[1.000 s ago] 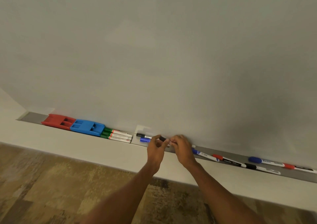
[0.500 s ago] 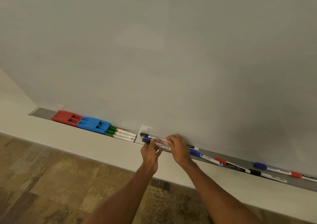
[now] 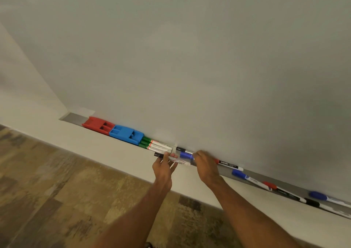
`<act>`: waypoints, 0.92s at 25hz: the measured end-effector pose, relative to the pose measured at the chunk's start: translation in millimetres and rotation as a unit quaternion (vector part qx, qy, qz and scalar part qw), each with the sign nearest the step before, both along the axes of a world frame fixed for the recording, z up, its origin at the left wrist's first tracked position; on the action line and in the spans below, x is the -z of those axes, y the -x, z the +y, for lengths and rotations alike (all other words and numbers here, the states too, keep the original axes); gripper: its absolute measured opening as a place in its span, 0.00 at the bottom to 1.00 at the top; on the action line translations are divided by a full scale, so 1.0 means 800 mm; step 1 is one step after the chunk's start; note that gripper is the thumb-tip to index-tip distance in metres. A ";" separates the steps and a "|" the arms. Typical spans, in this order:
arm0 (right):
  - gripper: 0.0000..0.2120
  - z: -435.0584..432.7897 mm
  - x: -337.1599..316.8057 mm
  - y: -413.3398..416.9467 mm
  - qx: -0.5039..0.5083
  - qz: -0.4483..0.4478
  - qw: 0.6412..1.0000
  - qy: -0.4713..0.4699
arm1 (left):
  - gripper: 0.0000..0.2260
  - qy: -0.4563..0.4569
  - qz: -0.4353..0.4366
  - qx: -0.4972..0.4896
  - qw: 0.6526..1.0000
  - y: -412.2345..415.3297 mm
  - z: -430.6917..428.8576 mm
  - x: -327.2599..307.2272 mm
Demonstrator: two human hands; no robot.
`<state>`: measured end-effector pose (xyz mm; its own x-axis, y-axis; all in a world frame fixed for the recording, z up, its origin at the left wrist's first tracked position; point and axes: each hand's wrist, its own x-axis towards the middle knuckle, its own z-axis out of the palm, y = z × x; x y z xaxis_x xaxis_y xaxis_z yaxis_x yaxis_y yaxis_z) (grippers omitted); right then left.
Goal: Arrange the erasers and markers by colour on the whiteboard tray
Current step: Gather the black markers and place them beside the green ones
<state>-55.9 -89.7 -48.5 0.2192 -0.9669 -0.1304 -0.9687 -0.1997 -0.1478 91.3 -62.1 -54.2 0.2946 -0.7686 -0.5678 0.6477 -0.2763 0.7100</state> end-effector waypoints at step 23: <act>0.16 -0.014 -0.010 -0.030 0.021 0.167 0.985 -0.030 | 0.11 -0.008 0.031 0.085 0.996 -0.018 -0.006 0.014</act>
<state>-31.8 -100.6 -40.4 0.1156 -0.9626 -0.2450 -0.9725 -0.1599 0.1694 105.4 -66.6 -65.5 0.1255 -0.7948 -0.5938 0.6334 -0.3964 0.6645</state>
